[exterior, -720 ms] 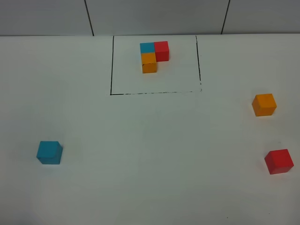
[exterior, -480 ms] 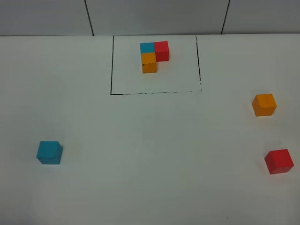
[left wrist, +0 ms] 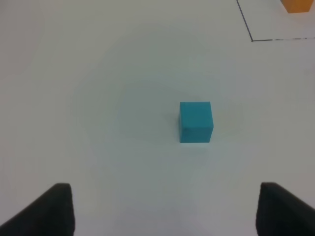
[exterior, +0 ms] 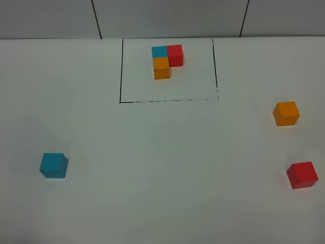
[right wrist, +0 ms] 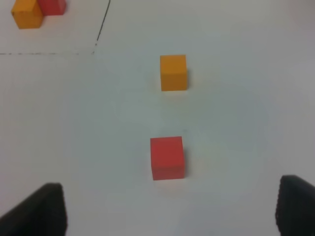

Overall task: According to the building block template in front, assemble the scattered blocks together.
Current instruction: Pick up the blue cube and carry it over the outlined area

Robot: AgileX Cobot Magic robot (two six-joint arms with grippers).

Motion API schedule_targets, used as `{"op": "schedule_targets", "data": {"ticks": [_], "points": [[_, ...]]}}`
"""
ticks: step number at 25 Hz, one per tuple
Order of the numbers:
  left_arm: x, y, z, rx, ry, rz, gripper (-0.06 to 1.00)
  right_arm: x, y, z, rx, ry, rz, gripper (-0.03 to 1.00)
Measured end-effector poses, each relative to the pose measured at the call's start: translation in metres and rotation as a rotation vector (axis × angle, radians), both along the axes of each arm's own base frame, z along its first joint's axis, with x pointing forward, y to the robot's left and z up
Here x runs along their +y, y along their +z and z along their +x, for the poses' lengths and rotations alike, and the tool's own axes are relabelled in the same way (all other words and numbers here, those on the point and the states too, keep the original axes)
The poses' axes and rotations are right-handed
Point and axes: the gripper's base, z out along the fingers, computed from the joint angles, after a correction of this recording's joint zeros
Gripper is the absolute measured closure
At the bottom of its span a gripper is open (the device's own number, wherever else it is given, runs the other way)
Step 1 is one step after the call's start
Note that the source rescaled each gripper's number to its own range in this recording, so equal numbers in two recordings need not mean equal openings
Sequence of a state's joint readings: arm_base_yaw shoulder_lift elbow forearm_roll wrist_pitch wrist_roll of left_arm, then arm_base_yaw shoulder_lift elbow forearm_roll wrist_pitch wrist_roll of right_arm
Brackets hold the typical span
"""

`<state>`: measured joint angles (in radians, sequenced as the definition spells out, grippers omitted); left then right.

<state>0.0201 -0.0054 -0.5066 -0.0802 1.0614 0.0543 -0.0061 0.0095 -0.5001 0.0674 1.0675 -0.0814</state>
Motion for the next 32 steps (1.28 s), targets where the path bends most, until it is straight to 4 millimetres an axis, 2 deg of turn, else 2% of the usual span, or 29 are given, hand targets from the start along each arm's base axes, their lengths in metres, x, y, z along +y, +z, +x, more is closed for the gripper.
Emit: {"op": "schedule_targets", "data": {"ticks": [5,9,12,15,18,22,25,29,32], "points": [[0.0,0.002,0.001,-0.015,0.001,0.0,0.18,0.0,0.0,0.0,0.0,0.0,0.0,0.24],[0.0,0.021,0.01,-0.052,0.005,-0.002,0.18,0.0,0.0,0.0,0.0,0.0,0.0,0.24],[0.001,0.036,0.033,0.08,0.004,-0.004,0.18,0.0,0.0,0.0,0.0,0.0,0.0,0.24],[0.001,0.045,0.068,0.3,0.001,-0.007,0.18,0.0,0.0,0.0,0.0,0.0,0.0,0.24],[0.002,0.047,0.11,0.504,0.0,-0.012,0.18,0.0,0.0,0.0,0.0,0.0,0.0,0.24],[0.003,0.036,0.167,0.689,0.005,-0.023,0.18,0.0,0.0,0.0,0.0,0.0,0.0,0.24],[0.004,0.015,0.199,0.776,0.011,-0.027,0.18,0.0,0.0,0.0,0.0,0.0,0.0,0.24],[0.002,-0.009,0.224,0.832,0.007,-0.025,0.18,0.0,0.0,0.0,0.0,0.0,0.0,0.24],[-0.006,-0.022,0.238,0.833,-0.018,-0.014,0.18,0.0,0.0,0.0,0.0,0.0,0.0,0.24]]}}
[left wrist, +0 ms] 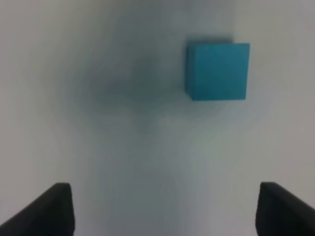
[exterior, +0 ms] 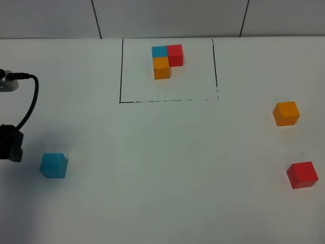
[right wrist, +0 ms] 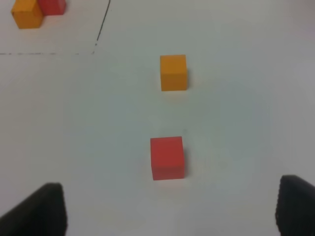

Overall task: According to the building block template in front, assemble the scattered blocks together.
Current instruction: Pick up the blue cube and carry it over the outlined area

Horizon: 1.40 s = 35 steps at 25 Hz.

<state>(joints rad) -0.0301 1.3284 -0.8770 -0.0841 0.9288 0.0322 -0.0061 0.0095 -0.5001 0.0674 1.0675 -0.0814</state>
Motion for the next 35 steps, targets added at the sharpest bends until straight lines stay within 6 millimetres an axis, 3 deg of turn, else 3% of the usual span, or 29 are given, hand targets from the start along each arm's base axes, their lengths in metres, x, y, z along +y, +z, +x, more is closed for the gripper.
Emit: {"op": "schedule_targets", "data": {"ticks": [10,17,25,35], "points": [[-0.034,-0.039,0.027,0.028,-0.046,-0.002,0.18,0.0,0.0,0.0,0.0,0.0,0.0,0.24],[-0.035,-0.06,0.035,0.071,-0.03,0.011,0.18,0.0,0.0,0.0,0.0,0.0,0.0,0.24],[-0.031,-0.085,0.025,-0.003,0.001,0.016,0.19,0.0,0.0,0.0,0.0,0.0,0.0,0.24],[-0.032,-0.107,0.032,0.028,0.004,0.024,0.18,0.0,0.0,0.0,0.0,0.0,0.0,0.24]]}}
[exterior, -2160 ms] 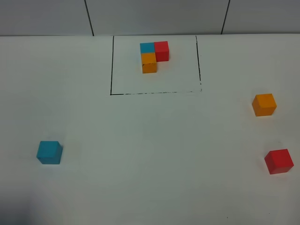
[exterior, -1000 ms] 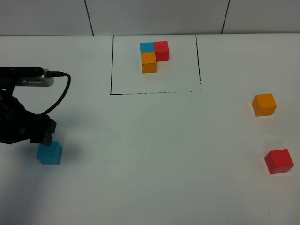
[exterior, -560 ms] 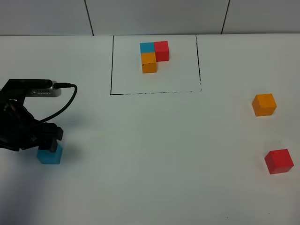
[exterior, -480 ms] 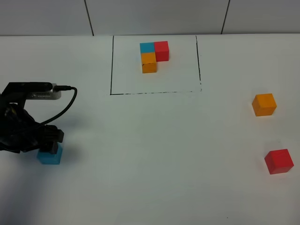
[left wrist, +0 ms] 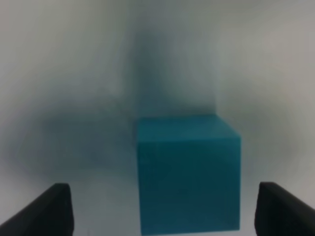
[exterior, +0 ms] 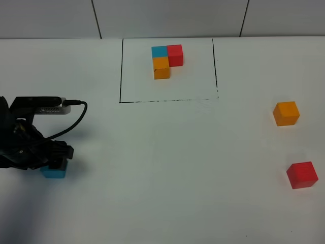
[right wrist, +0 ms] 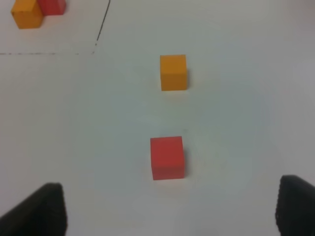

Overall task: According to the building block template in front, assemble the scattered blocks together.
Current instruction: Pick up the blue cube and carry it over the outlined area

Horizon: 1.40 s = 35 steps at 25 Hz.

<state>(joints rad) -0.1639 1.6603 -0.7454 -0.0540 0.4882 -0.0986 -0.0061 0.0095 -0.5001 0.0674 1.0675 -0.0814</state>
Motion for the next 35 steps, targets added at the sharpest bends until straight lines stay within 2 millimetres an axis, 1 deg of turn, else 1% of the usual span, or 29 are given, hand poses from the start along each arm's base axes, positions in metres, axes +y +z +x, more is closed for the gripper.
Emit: {"op": "schedule_targets", "data": {"ticks": [8,10,11,12,13,16,17,19,22,24,26,28,31,35], "points": [[0.0,-0.022,0.004,0.052,0.009,0.009,0.19,0.0,0.0,0.0,0.0,0.0,0.0,0.24],[0.0,-0.023,0.004,0.056,0.009,0.01,0.23,0.0,0.0,0.0,0.0,0.0,0.0,0.24],[0.0,-0.024,0.004,0.057,0.009,0.01,0.27,0.0,0.0,0.0,0.0,0.0,0.0,0.24],[0.0,-0.024,0.004,0.056,0.009,0.01,0.36,0.0,0.0,0.0,0.0,0.0,0.0,0.24],[0.0,-0.024,0.004,0.055,0.01,0.01,0.48,0.0,0.0,0.0,0.0,0.0,0.0,0.24],[-0.001,-0.024,0.004,0.056,0.012,0.008,0.94,0.0,0.0,0.0,0.0,0.0,0.0,0.24],[-0.001,-0.024,0.004,0.057,0.012,0.008,0.92,0.0,0.0,0.0,0.0,0.0,0.0,0.24],[-0.001,-0.022,0.004,0.073,0.0,0.011,0.92,0.0,0.0,0.0,0.0,0.0,0.0,0.24],[-0.005,-0.012,0.011,0.112,-0.084,0.023,0.92,0.0,0.0,0.0,0.0,0.0,0.0,0.24],[-0.017,0.002,0.02,0.113,-0.192,0.031,0.92,0.0,0.0,0.0,0.0,0.0,0.0,0.24],[-0.033,0.017,0.029,0.104,-0.351,0.047,0.92,0.0,0.0,0.0,0.0,0.0,0.0,0.24],[-0.056,0.035,0.041,0.072,-0.515,0.062,0.92,0.0,0.0,0.0,0.0,0.0,0.0,0.24],[-0.094,0.055,0.06,0.071,-0.728,0.095,0.92,0.0,0.0,0.0,0.0,0.0,0.0,0.24],[-0.137,0.062,0.087,0.124,-0.914,0.183,0.92,0.0,0.0,0.0,0.0,0.0,0.001,0.24]]}}
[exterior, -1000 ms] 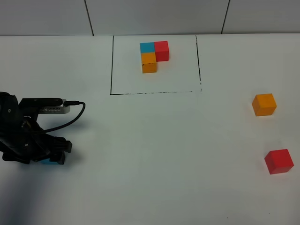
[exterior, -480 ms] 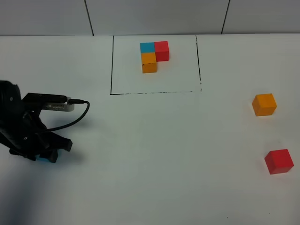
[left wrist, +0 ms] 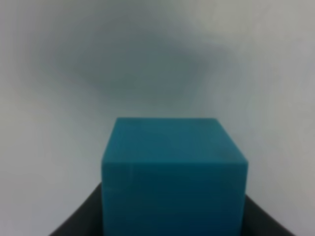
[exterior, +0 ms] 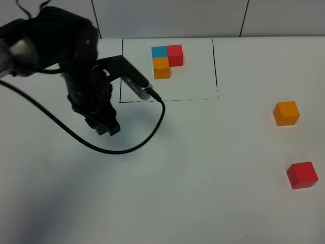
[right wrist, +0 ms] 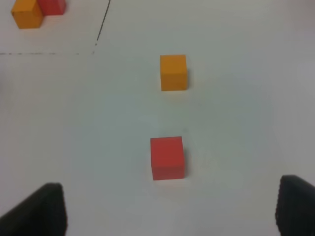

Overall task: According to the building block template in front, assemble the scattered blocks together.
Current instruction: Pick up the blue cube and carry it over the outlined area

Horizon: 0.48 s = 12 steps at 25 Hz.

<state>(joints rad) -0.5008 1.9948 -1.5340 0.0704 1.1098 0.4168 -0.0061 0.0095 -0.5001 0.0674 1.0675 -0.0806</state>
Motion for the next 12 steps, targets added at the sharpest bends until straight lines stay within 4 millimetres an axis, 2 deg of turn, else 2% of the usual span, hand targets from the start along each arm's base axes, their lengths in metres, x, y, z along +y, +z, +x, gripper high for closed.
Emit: {"op": "schedule_targets", "data": {"ticks": [6,12], "points": [[-0.057,-0.016,0.034,-0.031,-0.217,0.043,0.92,0.0,0.0,0.0,0.0,0.0,0.0,0.24],[-0.104,-0.042,0.047,-0.062,-0.43,0.026,0.92,0.0,0.0,0.0,0.0,0.001,-0.001,0.24]]}}
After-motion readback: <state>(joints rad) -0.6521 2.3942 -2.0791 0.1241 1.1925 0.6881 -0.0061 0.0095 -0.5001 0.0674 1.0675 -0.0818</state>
